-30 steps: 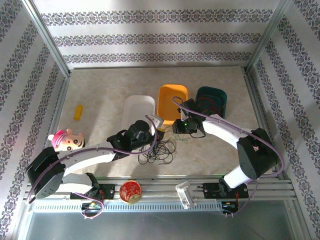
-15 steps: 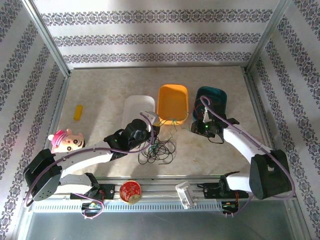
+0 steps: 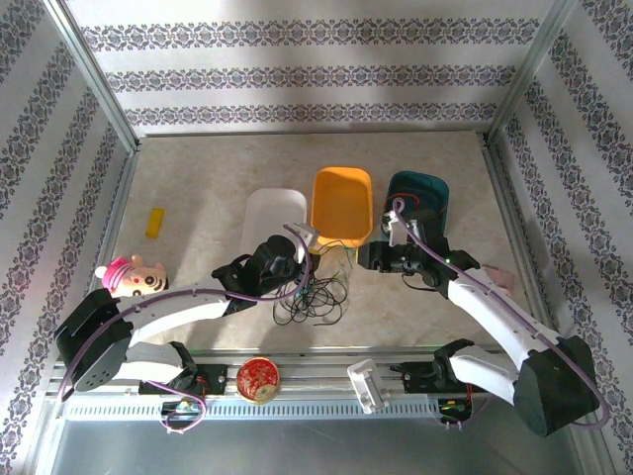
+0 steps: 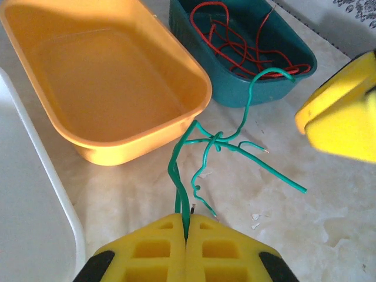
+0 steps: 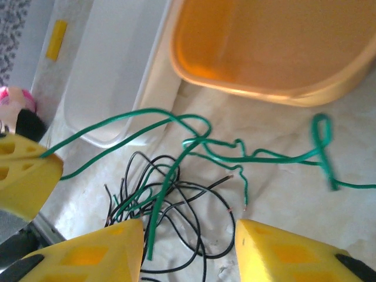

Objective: Untangle the cables

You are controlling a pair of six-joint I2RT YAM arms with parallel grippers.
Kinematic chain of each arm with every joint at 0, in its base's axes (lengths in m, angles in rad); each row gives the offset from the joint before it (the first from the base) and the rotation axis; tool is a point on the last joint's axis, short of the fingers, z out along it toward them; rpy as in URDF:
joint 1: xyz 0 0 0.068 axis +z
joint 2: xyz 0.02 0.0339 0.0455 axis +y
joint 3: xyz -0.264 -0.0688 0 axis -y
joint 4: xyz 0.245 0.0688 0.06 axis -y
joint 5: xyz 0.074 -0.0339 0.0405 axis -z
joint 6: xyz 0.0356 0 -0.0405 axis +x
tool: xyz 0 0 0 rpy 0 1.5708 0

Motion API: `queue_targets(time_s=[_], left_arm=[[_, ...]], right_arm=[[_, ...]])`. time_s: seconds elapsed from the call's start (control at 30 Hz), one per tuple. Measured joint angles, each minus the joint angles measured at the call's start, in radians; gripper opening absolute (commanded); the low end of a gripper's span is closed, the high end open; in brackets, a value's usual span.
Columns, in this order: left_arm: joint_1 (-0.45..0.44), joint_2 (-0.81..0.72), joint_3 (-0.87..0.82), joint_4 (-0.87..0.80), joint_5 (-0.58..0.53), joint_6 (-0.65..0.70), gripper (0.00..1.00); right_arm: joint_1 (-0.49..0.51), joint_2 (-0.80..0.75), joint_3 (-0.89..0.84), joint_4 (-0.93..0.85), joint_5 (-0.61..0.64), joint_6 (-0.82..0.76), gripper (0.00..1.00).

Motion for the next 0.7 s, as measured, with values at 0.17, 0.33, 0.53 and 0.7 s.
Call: queue_targets(time_s=[0.17,0.33,0.53,0.7], left_arm=[[0.000,0.000,0.006,0.000,0.001,0.000,0.00],[0.000,-0.001,0.006,0.000,0.001,0.000,0.00],[0.000,-0.009,0.006,0.000,-0.003,-0.001,0.00],[0.000,-0.035,0.006,0.000,-0.002,-0.001,0.00]], right_arm=[[0.034,0.039,0.017,0.008,-0.002,-0.010,0.46],[0.030,0.047,0.017,0.011,0.016,0.002,0.47],[-0.087,-0.064,-0.050,0.061,0.017,0.077,0.50],[-0.274,-0.259,-0.183,0.086,0.040,0.213,0.61]])
